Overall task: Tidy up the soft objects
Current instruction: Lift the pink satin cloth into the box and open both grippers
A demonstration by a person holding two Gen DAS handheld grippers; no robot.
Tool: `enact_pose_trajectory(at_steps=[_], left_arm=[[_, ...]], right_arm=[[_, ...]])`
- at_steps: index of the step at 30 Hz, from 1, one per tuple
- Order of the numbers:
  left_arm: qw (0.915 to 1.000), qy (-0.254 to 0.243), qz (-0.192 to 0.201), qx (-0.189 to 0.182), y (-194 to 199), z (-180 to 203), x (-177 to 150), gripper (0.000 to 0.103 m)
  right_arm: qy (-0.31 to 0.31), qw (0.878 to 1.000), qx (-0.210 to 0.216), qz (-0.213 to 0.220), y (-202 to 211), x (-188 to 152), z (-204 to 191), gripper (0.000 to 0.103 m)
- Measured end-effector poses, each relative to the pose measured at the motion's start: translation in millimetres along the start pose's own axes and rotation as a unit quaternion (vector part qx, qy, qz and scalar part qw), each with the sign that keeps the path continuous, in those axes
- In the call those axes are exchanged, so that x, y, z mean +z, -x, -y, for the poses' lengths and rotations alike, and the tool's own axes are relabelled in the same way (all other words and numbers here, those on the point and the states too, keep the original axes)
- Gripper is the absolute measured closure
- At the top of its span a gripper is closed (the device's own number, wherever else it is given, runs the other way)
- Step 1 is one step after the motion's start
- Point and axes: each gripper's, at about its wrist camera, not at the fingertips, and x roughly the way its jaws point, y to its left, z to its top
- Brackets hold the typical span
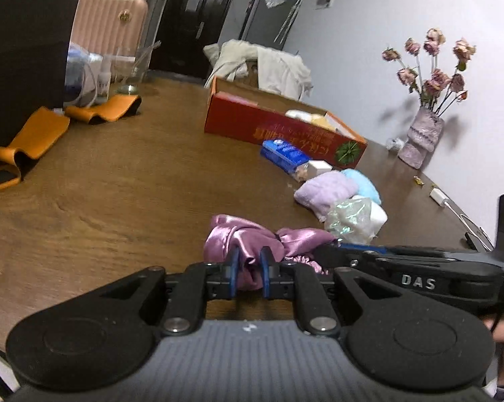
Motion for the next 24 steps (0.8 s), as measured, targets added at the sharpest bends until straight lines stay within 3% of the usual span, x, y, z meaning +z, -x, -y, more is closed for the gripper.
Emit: enact_pose_trajectory(at_steps=[2, 3, 4, 9, 17, 21, 24], left_arm=[[0.9994, -0.030, 0.013, -0.004, 5.6, 3.7, -2.6, 0.073], [0.9988, -0.046, 0.015, -0.009, 6.0, 6.0, -3.7, 0.053], [0.9981, -0.058, 0.017, -0.012, 5.2, 7.3, -6.3, 0.045], [0.9962, -0.084, 0.003, 0.026, -14.7, 6.3, -6.1, 0.047], [0.9900, -0.140, 0.006, -0.015, -23.8, 3.2, -4.9, 0.047], [0.9872, -0.159, -0.009, -0.010, -34.0, 6.1, -5.1, 0.050], [0.9861, -0.165, -0.010, -0.014, -35.7, 5.0, -5.5, 0.067]], right_arm=[[-0.009, 1.000, 0.001, -0.002, -2.0, -2.8, 4.1, 0.079], [-0.009, 1.000, 0.000, -0.004, -3.4, -3.7, 4.7, 0.079], [-0.008, 1.000, 0.000, -0.007, -5.1, -5.0, 4.6, 0.079], [-0.009, 1.000, -0.004, -0.014, -9.4, -7.3, 7.3, 0.081], [-0.019, 1.000, -0.002, -0.015, -11.6, -1.5, 15.2, 0.082], [-0.031, 0.999, 0.005, -0.015, -16.5, -0.6, 22.0, 0.082], [-0.033, 0.999, 0.009, -0.016, -18.2, -0.6, 24.5, 0.082]])
